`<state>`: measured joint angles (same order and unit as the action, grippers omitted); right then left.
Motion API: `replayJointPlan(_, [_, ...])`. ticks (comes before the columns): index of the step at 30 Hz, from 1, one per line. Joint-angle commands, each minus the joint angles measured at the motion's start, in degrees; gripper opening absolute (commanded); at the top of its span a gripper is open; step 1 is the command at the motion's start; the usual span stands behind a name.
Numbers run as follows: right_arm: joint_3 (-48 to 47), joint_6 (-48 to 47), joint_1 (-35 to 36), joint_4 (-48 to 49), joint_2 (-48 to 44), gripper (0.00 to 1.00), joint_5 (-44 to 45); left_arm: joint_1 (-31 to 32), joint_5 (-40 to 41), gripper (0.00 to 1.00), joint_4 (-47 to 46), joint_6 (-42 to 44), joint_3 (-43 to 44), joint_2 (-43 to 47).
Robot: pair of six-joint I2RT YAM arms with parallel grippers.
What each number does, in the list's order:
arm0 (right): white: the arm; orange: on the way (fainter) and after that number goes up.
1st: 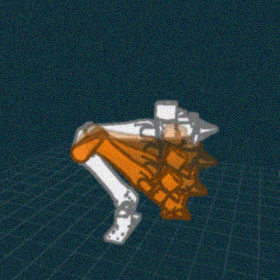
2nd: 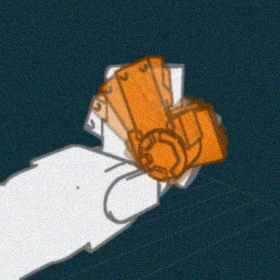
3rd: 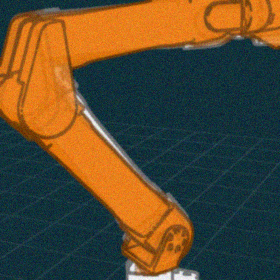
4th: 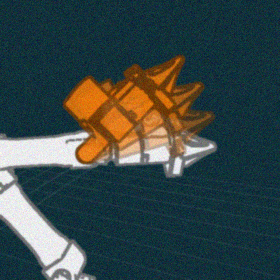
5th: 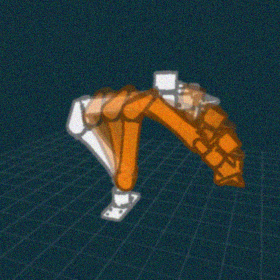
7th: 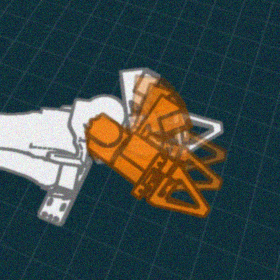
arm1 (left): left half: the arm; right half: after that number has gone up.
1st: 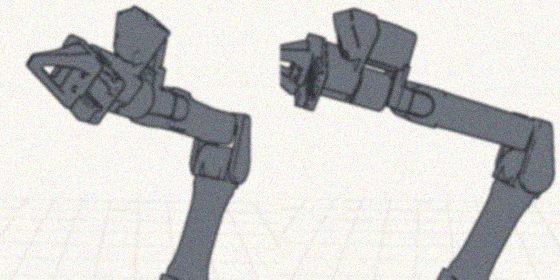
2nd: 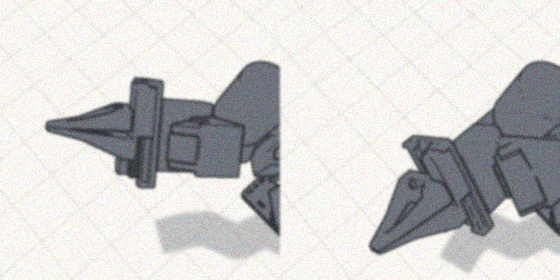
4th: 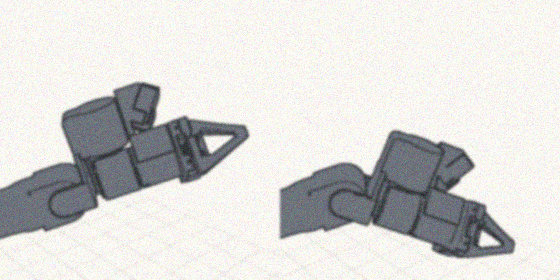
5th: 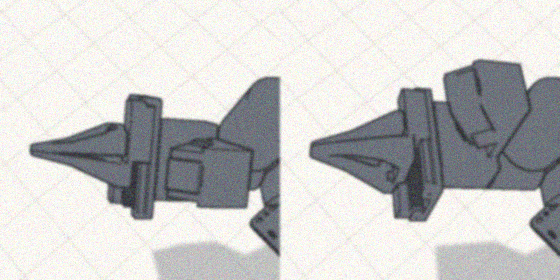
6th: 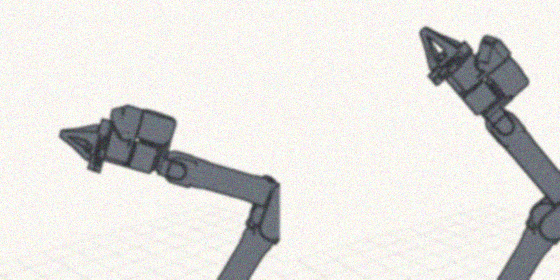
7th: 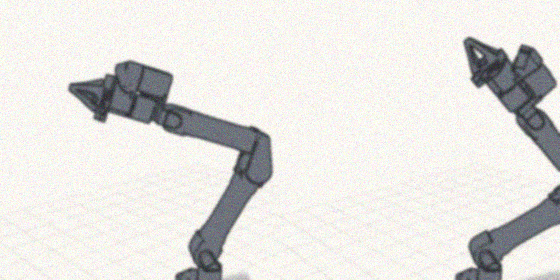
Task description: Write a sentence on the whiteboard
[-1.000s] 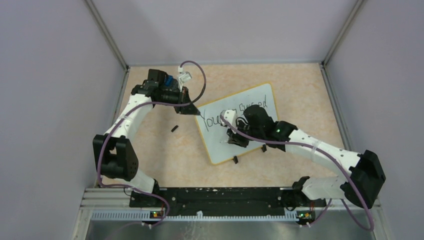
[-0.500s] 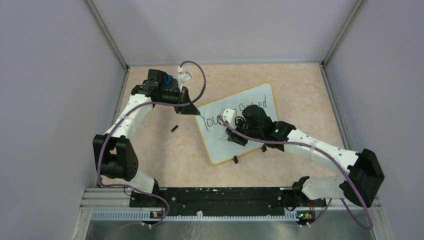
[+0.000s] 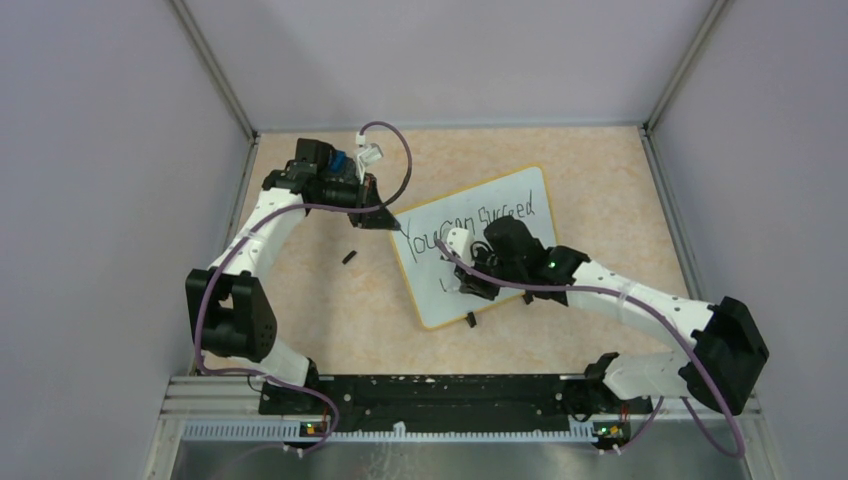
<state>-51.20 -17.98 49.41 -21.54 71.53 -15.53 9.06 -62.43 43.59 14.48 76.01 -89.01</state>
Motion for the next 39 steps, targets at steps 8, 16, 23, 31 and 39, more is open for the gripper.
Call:
replayJointPlan(8, [-0.72, -1.03, 1.04, 0.49, -0.12, 0.00, 0.16, 0.61, 1.60, 0.00, -0.18, 2.30, -1.18, -0.55])
replayJointPlan(16, [-2.59, -0.06, 1.04, 1.65, 0.53, 0.00, 0.97, 0.61, 1.73, 0.00, -0.09, 2.39, -1.05, -0.30])
replayJointPlan(23, [-4.12, 0.30, 0.95, 2.29, 0.89, 0.00, 2.42, 0.61, 1.94, 0.00, 0.17, 2.65, -1.05, 0.07])
replayJointPlan(31, [-5.74, 0.49, -0.05, 1.86, 0.97, 0.00, 2.88, 0.56, 1.88, 0.00, 0.18, 2.81, -1.06, 0.16])
replayJointPlan(39, [-5.92, -0.10, -1.29, 0.23, 0.37, 0.00, 3.22, 0.61, 1.90, 0.00, 0.27, 2.92, -1.01, 0.08])
